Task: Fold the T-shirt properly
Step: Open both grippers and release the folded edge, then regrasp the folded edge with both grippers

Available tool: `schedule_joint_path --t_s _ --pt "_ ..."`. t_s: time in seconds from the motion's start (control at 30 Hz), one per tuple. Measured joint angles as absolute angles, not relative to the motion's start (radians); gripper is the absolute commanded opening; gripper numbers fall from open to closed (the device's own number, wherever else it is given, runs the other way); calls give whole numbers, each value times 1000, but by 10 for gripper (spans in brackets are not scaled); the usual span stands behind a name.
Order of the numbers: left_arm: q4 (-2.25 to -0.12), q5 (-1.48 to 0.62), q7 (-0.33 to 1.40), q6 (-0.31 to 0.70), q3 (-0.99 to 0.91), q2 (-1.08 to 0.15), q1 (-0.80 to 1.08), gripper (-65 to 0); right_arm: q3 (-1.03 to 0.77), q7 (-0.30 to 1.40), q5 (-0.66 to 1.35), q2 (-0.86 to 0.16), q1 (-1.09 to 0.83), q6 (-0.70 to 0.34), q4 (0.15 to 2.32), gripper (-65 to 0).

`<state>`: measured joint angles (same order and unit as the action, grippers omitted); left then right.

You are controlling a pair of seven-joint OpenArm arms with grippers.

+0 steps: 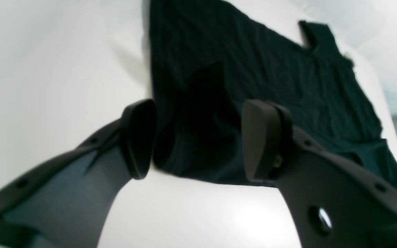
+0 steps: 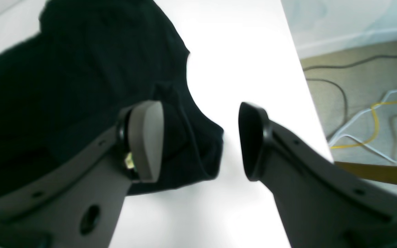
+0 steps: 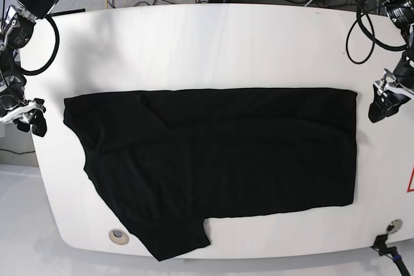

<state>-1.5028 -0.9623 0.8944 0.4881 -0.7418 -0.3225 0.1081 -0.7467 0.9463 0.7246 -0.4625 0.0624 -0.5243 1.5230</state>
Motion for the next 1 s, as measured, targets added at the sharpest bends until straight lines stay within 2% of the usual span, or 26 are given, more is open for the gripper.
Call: schedule_joint_path --t_s 0.27,0.47,0.83,0.97,1.0 --pt "-1460 -853 793 458 -719 -305 110 -288 -720 947 657 -452 64 -527 1445 -322" --pt "-1389 -798 777 453 -698 -301 104 -294 -670 921 564 -438 65 -532 1445 -325" --pt "-1279 -773 734 400 -581 -299 91 -300 -659 908 557 -435 70 -534 1423 -327" --pt "-1250 -765 731 400 -553 -299 78 -339 -646 889 558 -435 70 -535 1409 -328" --pt "-1243 -762 731 405 -547 -299 74 -323 -640 883 565 -435 72 -535 1403 -300"
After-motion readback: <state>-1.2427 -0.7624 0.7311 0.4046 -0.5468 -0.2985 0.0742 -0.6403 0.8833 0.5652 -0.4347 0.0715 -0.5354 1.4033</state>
